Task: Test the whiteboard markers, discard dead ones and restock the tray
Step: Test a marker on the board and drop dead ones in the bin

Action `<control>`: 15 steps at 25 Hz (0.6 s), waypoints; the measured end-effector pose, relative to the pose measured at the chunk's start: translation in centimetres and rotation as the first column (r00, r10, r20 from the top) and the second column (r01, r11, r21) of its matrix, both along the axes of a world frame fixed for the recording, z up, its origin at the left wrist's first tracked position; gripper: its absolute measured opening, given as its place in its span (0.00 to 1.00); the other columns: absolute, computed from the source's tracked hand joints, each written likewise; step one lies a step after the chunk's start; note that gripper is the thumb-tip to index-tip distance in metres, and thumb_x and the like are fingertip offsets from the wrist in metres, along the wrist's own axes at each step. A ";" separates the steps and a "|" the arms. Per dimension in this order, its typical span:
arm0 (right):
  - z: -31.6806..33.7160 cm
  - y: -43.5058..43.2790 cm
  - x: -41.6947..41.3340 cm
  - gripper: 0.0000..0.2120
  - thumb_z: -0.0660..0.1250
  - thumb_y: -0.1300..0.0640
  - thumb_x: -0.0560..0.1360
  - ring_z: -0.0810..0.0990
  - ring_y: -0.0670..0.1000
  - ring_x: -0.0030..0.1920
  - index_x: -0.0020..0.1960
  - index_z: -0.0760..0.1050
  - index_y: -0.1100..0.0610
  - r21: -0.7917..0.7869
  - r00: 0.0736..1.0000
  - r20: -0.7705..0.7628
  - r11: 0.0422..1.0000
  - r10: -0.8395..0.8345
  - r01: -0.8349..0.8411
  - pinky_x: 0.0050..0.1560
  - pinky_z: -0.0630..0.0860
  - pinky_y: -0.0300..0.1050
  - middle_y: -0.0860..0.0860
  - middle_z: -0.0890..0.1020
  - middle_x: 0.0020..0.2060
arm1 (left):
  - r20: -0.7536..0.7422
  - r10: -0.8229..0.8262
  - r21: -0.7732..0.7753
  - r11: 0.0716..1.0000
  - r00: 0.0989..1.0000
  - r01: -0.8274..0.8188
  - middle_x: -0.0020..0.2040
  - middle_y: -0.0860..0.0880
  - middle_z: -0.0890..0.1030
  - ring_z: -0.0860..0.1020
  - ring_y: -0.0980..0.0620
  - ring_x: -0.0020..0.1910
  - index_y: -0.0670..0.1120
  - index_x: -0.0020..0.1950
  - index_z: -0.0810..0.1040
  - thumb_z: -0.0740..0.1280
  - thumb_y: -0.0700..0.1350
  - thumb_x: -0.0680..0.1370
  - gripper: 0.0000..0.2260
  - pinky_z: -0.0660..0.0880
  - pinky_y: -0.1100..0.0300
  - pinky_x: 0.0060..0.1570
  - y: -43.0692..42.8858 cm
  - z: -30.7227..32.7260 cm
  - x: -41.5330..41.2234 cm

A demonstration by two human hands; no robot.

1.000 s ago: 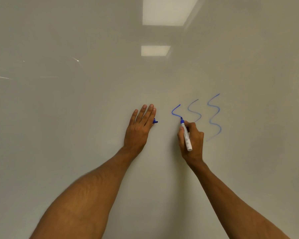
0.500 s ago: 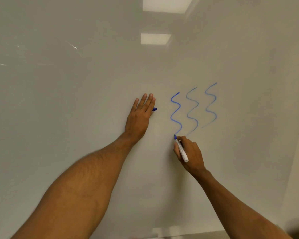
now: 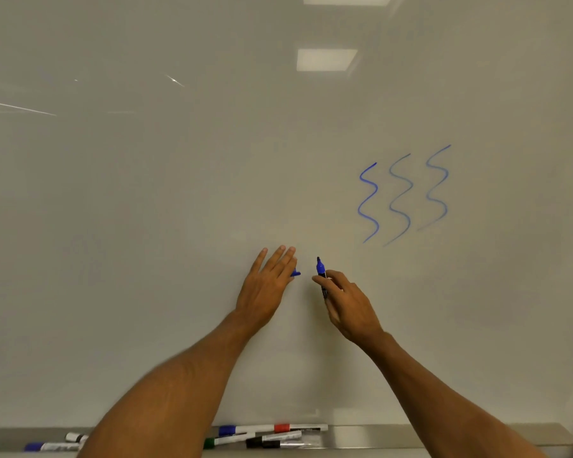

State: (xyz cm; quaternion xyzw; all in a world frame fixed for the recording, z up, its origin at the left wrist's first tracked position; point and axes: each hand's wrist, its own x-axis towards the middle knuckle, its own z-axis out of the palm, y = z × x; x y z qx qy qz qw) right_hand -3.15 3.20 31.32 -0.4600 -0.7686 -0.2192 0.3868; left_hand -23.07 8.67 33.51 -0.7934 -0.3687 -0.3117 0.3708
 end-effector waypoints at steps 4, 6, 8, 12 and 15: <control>-2.2 -0.3 -3.4 0.13 0.65 0.60 0.76 0.77 0.51 0.39 0.61 0.72 0.55 -0.114 0.998 -0.002 0.991 0.067 -0.067 0.36 0.75 0.40 0.55 0.77 0.54 | -0.009 0.096 -0.151 0.984 0.995 -0.097 0.66 0.43 0.75 0.74 0.45 0.66 0.42 0.63 0.78 0.80 0.42 0.65 0.28 0.70 0.44 0.64 -1.7 -3.7 -3.2; -3.9 -0.4 -4.9 0.15 0.64 0.59 0.78 0.76 0.51 0.39 0.62 0.67 0.52 -0.212 0.999 0.003 0.976 0.054 -0.052 0.37 0.76 0.42 0.54 0.77 0.54 | 0.015 0.116 -0.212 0.971 0.993 -0.111 0.65 0.44 0.77 0.75 0.46 0.64 0.43 0.61 0.80 0.81 0.42 0.63 0.27 0.71 0.44 0.63 -2.6 -5.4 -4.8; -5.0 -0.9 -6.2 0.14 0.59 0.56 0.80 0.78 0.52 0.41 0.65 0.64 0.52 -0.344 0.998 -0.058 0.939 -0.003 -0.017 0.42 0.77 0.45 0.53 0.79 0.53 | 0.041 0.127 -0.244 0.963 0.991 -0.113 0.62 0.45 0.79 0.78 0.47 0.61 0.44 0.58 0.82 0.81 0.43 0.63 0.24 0.73 0.44 0.61 -3.6 -7.0 -6.3; -6.6 -0.9 -8.2 0.15 0.59 0.54 0.80 0.79 0.52 0.49 0.66 0.69 0.53 -0.361 0.997 0.073 0.932 -0.019 0.044 0.49 0.75 0.43 0.52 0.80 0.56 | 0.042 0.189 -0.320 0.933 0.981 -0.166 0.58 0.46 0.82 0.80 0.48 0.57 0.47 0.55 0.83 0.82 0.46 0.60 0.24 0.73 0.44 0.59 -5.0 -9.2 -8.7; -7.4 -0.8 -9.6 0.14 0.64 0.57 0.78 0.80 0.54 0.46 0.63 0.74 0.54 -0.314 0.994 0.093 0.949 0.060 -0.028 0.45 0.75 0.46 0.54 0.82 0.52 | 0.016 0.211 -0.384 0.904 0.977 -0.188 0.57 0.47 0.82 0.81 0.48 0.56 0.47 0.54 0.84 0.82 0.46 0.59 0.24 0.75 0.43 0.57 -5.6 -10.2 -9.9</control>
